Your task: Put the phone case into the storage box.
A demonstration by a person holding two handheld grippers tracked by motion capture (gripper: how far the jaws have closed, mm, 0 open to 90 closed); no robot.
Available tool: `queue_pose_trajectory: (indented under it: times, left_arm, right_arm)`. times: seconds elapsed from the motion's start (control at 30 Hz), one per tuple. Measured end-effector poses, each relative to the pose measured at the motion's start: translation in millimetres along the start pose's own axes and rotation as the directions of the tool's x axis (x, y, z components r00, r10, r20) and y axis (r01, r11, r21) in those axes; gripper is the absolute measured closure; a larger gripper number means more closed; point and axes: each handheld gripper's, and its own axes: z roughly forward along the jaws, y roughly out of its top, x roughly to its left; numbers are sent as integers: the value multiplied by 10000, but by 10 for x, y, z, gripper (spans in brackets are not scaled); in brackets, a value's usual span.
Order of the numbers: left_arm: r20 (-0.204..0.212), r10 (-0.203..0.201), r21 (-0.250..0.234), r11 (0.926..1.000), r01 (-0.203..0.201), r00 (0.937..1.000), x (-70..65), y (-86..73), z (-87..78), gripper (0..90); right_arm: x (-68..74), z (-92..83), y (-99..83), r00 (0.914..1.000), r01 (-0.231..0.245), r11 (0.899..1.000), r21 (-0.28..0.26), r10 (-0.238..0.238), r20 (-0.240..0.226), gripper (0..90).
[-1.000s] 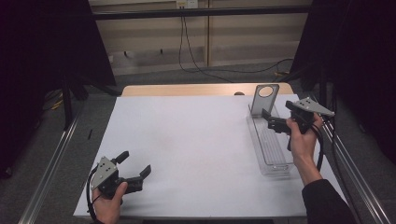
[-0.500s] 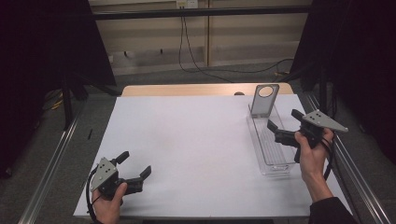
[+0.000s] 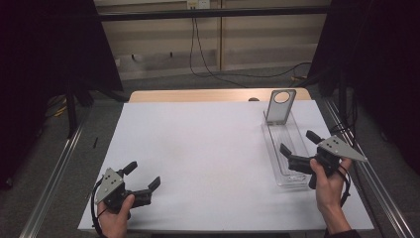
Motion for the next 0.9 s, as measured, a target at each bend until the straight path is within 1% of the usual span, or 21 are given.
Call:
queue_pose_trajectory:
  times: [0.03,0.1,0.13,0.2,0.23,0.27,0.33,0.4,0.5,0.6,0.63,0.7,0.83,0.9]
  left_arm:
    - [24,-57,-15,10000,57,10000,-4,0,-3,40]
    - [156,-15,-92,10000,16,9999,-15,6,-10,39]
    - [108,27,-72,10000,-26,9999,-20,8,-10,40]
    - [94,103,-20,9999,-102,9999,-15,8,-16,40]
    - [71,51,-80,10000,-50,10000,-19,9,-15,40]
    - [43,64,-88,9999,-63,10000,-19,10,-17,40]
    - [43,76,-58,10000,-76,10000,-18,8,-19,40]
    - [-2,74,-61,10000,-74,10000,-20,9,-24,40]
    - [59,90,15,10000,-90,9999,-16,4,-23,40]
    - [-48,42,0,10000,-42,10000,-25,0,-32,41]
    - [-73,87,-12,10000,-87,9999,-20,0,-36,41]
    - [-97,31,-39,10000,-32,9999,-23,-5,-44,41]
    - [-95,75,26,10000,-75,9999,-33,-13,-59,41]
    - [-146,53,52,10000,-52,9999,-31,-20,-71,41]
  right_arm:
    - [4,-22,-14,10000,-86,10000,2,86,2,0]
    - [10,-51,-53,9997,-242,9996,139,242,4,0]
    - [24,-84,-88,9995,-304,9994,148,302,99,0]
    - [48,-152,-132,9998,-81,9999,126,79,198,0]
    - [50,-184,-153,9998,-77,9998,186,74,181,0]
    - [52,-212,-171,9996,-257,9995,194,254,158,0]
    - [52,-256,-204,9994,-301,9993,231,297,165,0]
    - [48,-293,-234,9992,-301,9994,189,296,256,0]
    - [34,-341,-280,9987,-353,9992,192,346,379,0]
    - [33,-399,-335,9979,-352,9992,202,341,549,0]
    - [44,-429,-362,9974,-372,9991,181,360,628,0]
    - [52,-469,-388,9972,-280,9993,232,263,695,0]
    - [29,-553,-453,9950,-376,9991,189,357,928,0]
    - [9,-585,-474,9939,-428,9991,47,421,1019,2]
